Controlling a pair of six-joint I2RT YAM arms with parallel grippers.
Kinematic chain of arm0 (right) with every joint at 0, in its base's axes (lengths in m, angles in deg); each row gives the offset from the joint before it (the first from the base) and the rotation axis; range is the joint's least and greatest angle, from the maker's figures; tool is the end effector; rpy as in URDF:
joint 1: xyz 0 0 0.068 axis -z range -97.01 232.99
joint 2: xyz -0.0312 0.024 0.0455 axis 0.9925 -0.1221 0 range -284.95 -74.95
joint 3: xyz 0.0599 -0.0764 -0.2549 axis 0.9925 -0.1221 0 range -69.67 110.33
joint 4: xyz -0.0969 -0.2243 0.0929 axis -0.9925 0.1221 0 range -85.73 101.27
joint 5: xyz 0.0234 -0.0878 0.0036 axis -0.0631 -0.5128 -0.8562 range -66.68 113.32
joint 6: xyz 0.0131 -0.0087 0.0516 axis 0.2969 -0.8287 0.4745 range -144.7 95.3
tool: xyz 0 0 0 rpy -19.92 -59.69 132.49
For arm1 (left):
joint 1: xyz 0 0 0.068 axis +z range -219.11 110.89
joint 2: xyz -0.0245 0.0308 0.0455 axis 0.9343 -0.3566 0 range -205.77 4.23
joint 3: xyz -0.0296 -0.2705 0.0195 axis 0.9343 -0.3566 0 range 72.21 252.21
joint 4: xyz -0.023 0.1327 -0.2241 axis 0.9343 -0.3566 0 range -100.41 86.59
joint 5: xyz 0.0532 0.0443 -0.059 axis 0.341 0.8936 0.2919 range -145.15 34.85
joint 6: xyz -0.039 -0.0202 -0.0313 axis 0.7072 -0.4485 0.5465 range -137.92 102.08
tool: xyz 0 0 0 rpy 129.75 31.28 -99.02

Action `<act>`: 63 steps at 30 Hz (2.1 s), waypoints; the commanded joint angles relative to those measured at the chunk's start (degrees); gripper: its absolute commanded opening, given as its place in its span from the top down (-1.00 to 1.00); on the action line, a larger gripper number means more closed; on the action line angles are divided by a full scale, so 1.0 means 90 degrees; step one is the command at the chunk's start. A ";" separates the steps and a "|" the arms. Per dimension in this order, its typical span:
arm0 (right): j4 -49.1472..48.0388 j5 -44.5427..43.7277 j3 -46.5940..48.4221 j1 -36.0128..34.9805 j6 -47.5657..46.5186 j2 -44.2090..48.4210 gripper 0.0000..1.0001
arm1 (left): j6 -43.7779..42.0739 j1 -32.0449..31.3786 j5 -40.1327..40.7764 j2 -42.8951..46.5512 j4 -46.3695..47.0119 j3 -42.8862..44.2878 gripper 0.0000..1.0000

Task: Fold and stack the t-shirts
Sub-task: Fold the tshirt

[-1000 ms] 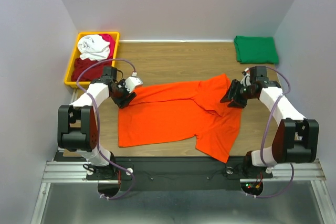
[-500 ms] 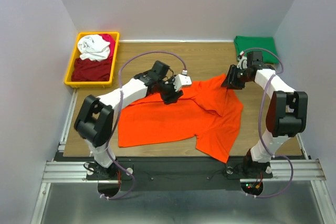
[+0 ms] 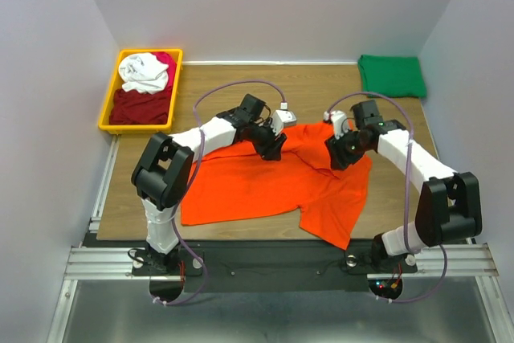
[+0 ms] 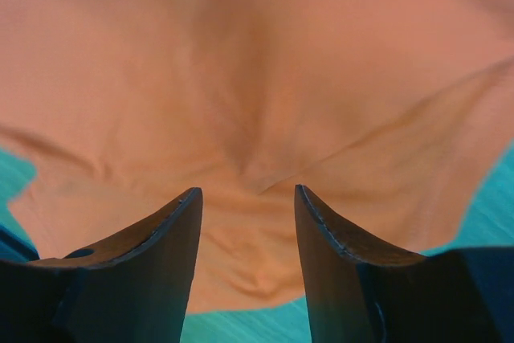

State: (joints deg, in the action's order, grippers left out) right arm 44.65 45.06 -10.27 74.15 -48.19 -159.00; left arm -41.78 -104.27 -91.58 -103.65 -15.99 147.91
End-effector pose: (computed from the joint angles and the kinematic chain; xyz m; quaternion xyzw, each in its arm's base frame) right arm 0.2800 0.0568 0.2313 -0.3060 0.9096 0.1555 0.2341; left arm 0.3258 -0.2554 0.2127 0.5365 0.7038 -0.3231 0.3352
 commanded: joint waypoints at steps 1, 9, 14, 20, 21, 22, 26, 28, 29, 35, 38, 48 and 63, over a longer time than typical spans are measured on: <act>-0.0081 -0.0919 -0.0320 -0.0540 -0.0741 0.0315 -0.14 | 0.0336 0.0127 -0.0084 0.0404 0.0186 -0.0257 -0.11; -0.0736 -0.1780 -0.0652 -0.1536 -0.0398 0.0013 -0.24 | 0.0405 0.0371 0.0092 0.0512 0.0206 -0.0560 -0.17; -0.1108 -0.2269 -0.0750 -0.1781 -0.0398 -0.0319 -0.22 | 0.0395 0.0439 0.0063 0.0570 0.0226 -0.0608 -0.17; -0.1381 -0.2756 -0.0750 -0.1820 -0.0447 -0.0631 -0.17 | 0.0366 0.0488 0.0034 0.0551 0.0226 -0.0570 -0.18; -0.1439 -0.2834 -0.0750 -0.1830 -0.0447 -0.0670 -0.14 | 0.0375 0.0479 0.0024 0.0541 0.0226 -0.0569 -0.18; -0.1517 -0.2980 -0.0750 -0.1820 -0.0447 -0.0680 -0.11 | 0.0375 0.0479 0.0014 0.0541 0.0216 -0.0569 -0.18; -0.1616 -0.3284 -0.0585 -0.1820 -0.0369 -0.0788 0.15 | 0.0307 0.0498 0.0014 0.0560 0.0187 -0.0570 -0.18; -0.1606 -0.3333 -0.0506 -0.1820 -0.0311 -0.0827 0.27 | 0.0297 0.0508 0.0004 0.0570 0.0177 -0.0579 -0.17; -0.1606 -0.3323 -0.0428 -0.1830 -0.0281 -0.0808 0.41 | 0.0278 0.0518 -0.0005 0.0570 0.0158 -0.0560 -0.17; -0.1518 -0.3197 0.0069 -0.1820 -0.0125 -0.0700 0.60 | 0.0161 0.0527 -0.0084 0.0648 0.0109 -0.0550 -0.17; -0.1469 -0.3245 0.0430 -0.1811 -0.0212 -0.0855 0.70 | 0.0141 0.0527 -0.0171 0.0629 0.0108 -0.0492 -0.16; -0.1489 -0.3089 0.1835 -0.1148 -0.0408 -0.2290 0.99 | 0.0199 0.0527 -0.0308 0.0609 0.0196 -0.0276 -0.02; -0.1381 -0.2464 0.3029 -0.0629 0.0051 -0.3600 0.99 | 0.0181 -0.0087 0.0971 0.0307 0.1290 0.0143 -0.17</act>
State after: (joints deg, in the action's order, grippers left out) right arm 32.74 20.80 15.25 68.94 -49.11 -190.08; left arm -38.61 -103.13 -85.72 -100.72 -8.75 144.61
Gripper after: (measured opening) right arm 0.021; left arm 0.599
